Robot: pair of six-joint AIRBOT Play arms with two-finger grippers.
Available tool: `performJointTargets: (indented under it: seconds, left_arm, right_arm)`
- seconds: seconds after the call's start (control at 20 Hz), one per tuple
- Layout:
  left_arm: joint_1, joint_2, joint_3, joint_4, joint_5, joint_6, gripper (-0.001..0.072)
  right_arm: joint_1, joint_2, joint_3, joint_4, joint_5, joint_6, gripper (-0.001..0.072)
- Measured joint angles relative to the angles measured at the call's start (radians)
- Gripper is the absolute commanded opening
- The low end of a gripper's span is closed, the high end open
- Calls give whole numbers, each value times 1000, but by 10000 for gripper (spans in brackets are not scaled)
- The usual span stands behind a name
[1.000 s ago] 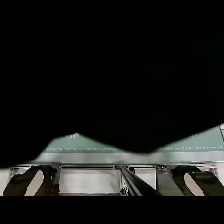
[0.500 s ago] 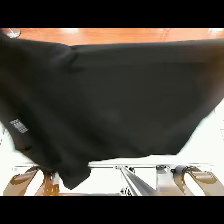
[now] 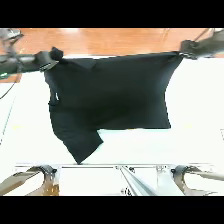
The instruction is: Fold the shirts.
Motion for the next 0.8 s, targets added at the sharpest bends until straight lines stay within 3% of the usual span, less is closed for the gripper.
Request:
performJointTargets:
  seconds: [0.05, 0.1, 0.15, 0.2, 0.4, 0.6, 0.7, 0.8]
  left_arm:
    - [-13, -54, 27, -6, 24, 1, 49]
    - [-21, -101, 52, -17, 45, 3, 224]
    - [-28, -143, 79, -32, 52, 3, 634]
    - [-32, -173, 103, -44, 60, 3, 699]
    - [20, -234, 188, 56, -115, -1, 698]
    - [190, -216, 105, 230, -430, -40, 698]
    - [301, -143, -47, 261, -486, -48, 698]
    - [422, -43, -247, 248, -484, -50, 698]
  right_arm:
    - [-3, -65, 45, 29, -6, 17, 212]
    - [-9, -128, 91, 72, -9, 43, 493]
    - [-17, -177, 128, 117, -7, 63, 639]
    - [-29, -218, 159, 169, 5, 72, 634]
    - [-126, -279, 227, 286, 159, 36, 634]
    - [-265, -232, 159, 179, 400, -28, 634]
    - [-341, -145, 6, 164, 399, -51, 633]
    - [-407, -29, -218, 212, 309, -83, 631]
